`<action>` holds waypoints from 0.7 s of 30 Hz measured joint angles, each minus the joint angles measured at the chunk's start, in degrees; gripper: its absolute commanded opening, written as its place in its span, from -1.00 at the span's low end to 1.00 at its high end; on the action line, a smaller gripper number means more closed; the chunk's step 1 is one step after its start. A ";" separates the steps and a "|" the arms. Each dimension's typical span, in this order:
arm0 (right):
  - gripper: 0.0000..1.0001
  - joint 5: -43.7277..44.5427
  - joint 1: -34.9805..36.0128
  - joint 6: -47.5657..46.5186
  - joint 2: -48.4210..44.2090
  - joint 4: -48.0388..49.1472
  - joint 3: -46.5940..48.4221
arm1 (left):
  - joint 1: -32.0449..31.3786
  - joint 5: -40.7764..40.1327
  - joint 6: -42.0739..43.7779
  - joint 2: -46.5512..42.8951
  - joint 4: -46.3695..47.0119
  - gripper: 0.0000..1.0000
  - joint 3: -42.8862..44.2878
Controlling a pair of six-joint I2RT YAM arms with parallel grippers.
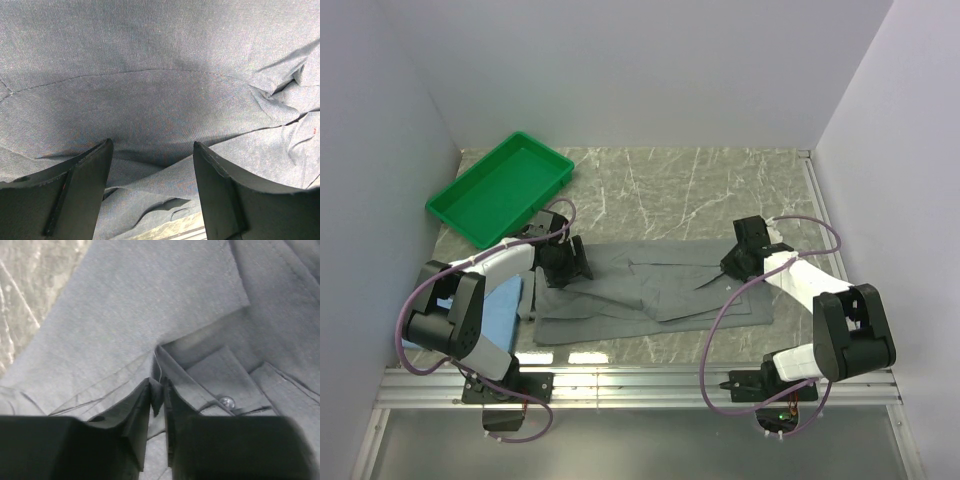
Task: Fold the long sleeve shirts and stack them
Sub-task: Fold the shirt
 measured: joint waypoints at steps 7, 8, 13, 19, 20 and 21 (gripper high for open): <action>-1.00 0.26 0.00 -0.50 -2.58 0.28 0.04 | 0.00 -0.04 0.13 0.00 -0.22 0.46 0.17; -1.00 0.42 0.00 -0.55 -3.41 0.00 0.26 | -0.02 -0.04 0.20 0.00 -0.24 0.46 0.20; -1.00 1.70 0.00 -0.76 -7.54 -0.72 2.36 | -0.07 -0.52 0.70 -0.09 -1.11 0.47 0.68; -1.00 2.99 0.00 -0.74 -9.01 0.87 4.24 | -0.07 -1.44 1.70 0.09 -2.84 0.54 1.70; -1.00 3.21 0.00 -0.74 -9.01 1.07 4.24 | -0.07 -1.51 1.79 0.15 -3.10 0.55 1.90; -1.00 3.34 0.00 -0.74 -9.01 1.31 4.26 | -0.07 -1.51 1.92 0.15 -3.26 0.56 2.01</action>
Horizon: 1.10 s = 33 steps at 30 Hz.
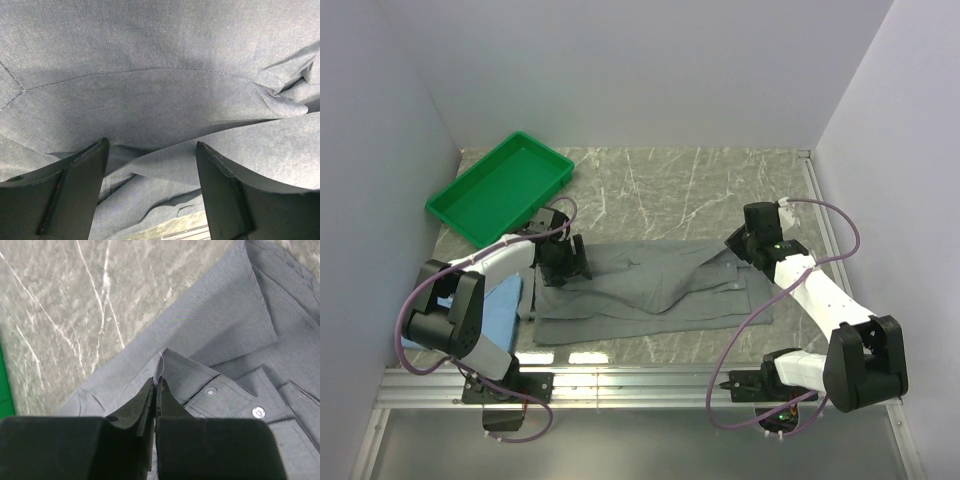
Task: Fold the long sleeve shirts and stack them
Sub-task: Fold the shirt
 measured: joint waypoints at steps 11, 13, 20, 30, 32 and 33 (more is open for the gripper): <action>-1.00 3.43 0.00 -1.44 0.24 5.57 0.24 | 0.00 -1.11 1.11 -0.07 -3.69 0.81 4.59; -1.00 4.02 0.00 -1.73 1.20 6.36 0.68 | 0.00 -1.77 1.11 -0.63 -4.31 0.90 5.66; -0.82 4.57 0.00 -2.01 7.61 7.76 1.97 | 0.00 -4.96 1.16 -6.40 -5.01 0.83 7.69; 0.43 0.55 0.46 -7.69 9.81 1.81 7.48 | 0.00 -6.58 -0.09 -6.95 -5.42 0.72 6.10; 0.41 -0.22 1.46 -10.05 9.46 0.15 9.90 | 0.00 -7.23 -1.03 -7.10 -5.31 0.68 4.83; 0.36 -1.44 2.34 -11.28 9.07 -0.04 10.78 | 0.00 -7.48 -1.49 -7.17 -5.31 0.63 4.31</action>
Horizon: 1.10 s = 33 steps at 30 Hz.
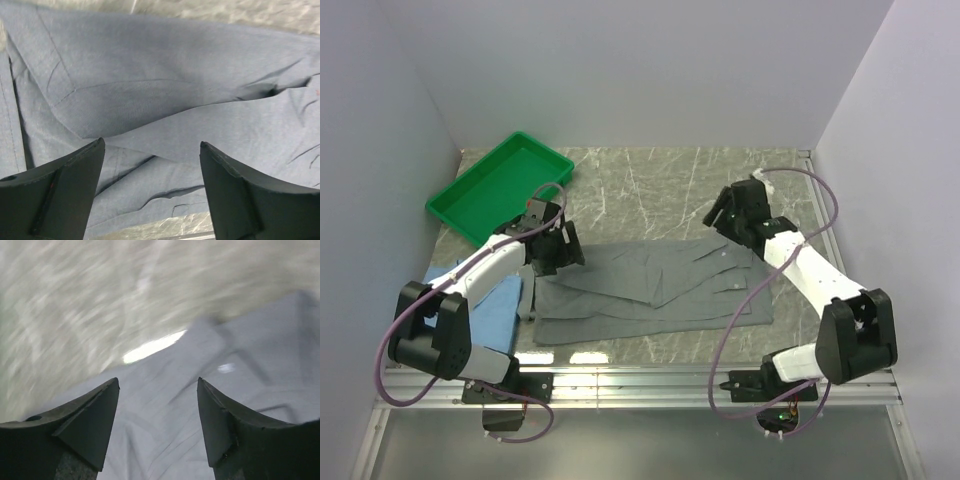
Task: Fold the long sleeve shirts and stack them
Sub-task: Fold the shirt
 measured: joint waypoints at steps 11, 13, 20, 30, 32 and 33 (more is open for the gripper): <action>0.09 -36.52 17.97 -7.52 11.13 9.66 5.03 | 0.00 -0.66 -6.82 0.68 5.35 0.00 -3.63; 0.10 -41.51 21.00 -9.57 17.73 9.35 8.41 | 0.00 -0.72 -7.93 1.40 6.34 -0.15 -4.52; 0.08 -50.71 24.81 -16.06 31.21 4.70 12.26 | 1.92 -0.74 -11.85 4.57 9.35 -0.21 -9.09; 0.07 -55.98 18.99 -22.05 31.26 0.90 6.45 | 6.54 4.20 -16.13 6.49 14.36 -0.24 -10.08; 0.07 -56.28 17.07 -22.77 29.64 0.50 4.22 | 6.82 5.11 -16.55 7.48 15.02 -0.24 -9.46; 0.07 -56.43 15.89 -23.15 28.70 0.33 3.04 | 6.82 5.49 -16.68 8.13 15.06 -0.24 -8.83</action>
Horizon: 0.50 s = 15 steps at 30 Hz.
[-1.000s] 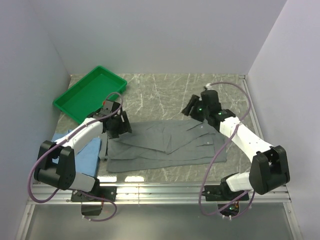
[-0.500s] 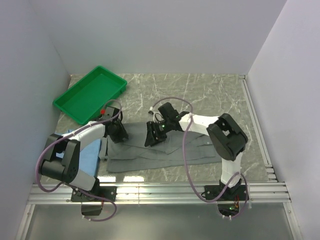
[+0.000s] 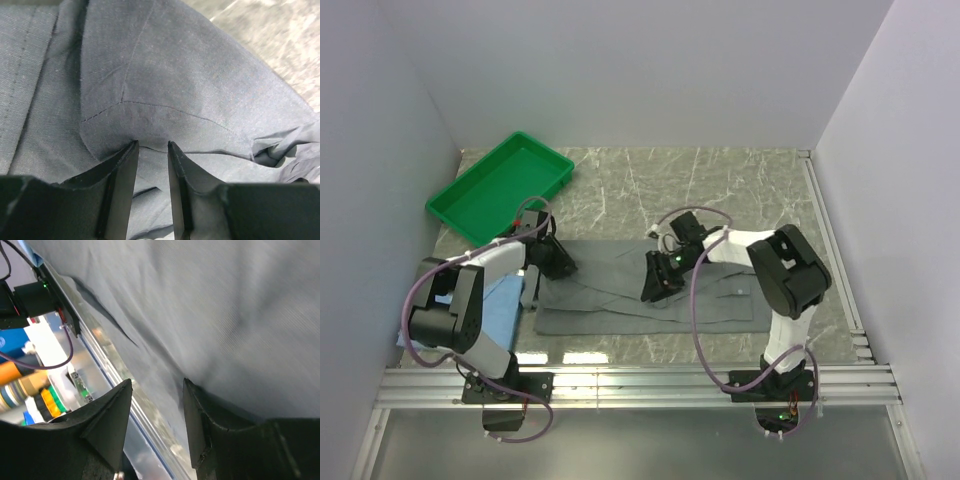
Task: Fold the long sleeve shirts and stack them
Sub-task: Fold the shirt
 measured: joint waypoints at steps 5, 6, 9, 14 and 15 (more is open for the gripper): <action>0.07 2.99 -4.59 -2.14 -5.25 -2.60 -4.72 | 0.00 1.03 0.22 4.68 -0.15 -0.17 5.01; 0.06 4.24 -5.01 -2.29 -6.75 -3.23 -5.51 | -0.07 1.07 0.42 6.03 -0.57 -0.13 6.73; 0.07 9.53 -5.09 -2.43 -12.55 -5.07 -7.45 | -0.44 -0.20 2.03 10.64 -1.60 0.04 13.18; 0.23 21.59 -4.81 -1.66 -25.42 -7.63 -8.83 | -2.73 -7.52 4.31 13.60 -4.44 0.56 22.23; 0.25 24.22 -4.66 -1.49 -27.80 -7.80 -8.81 | -3.98 -8.81 4.63 12.79 -5.01 0.68 22.75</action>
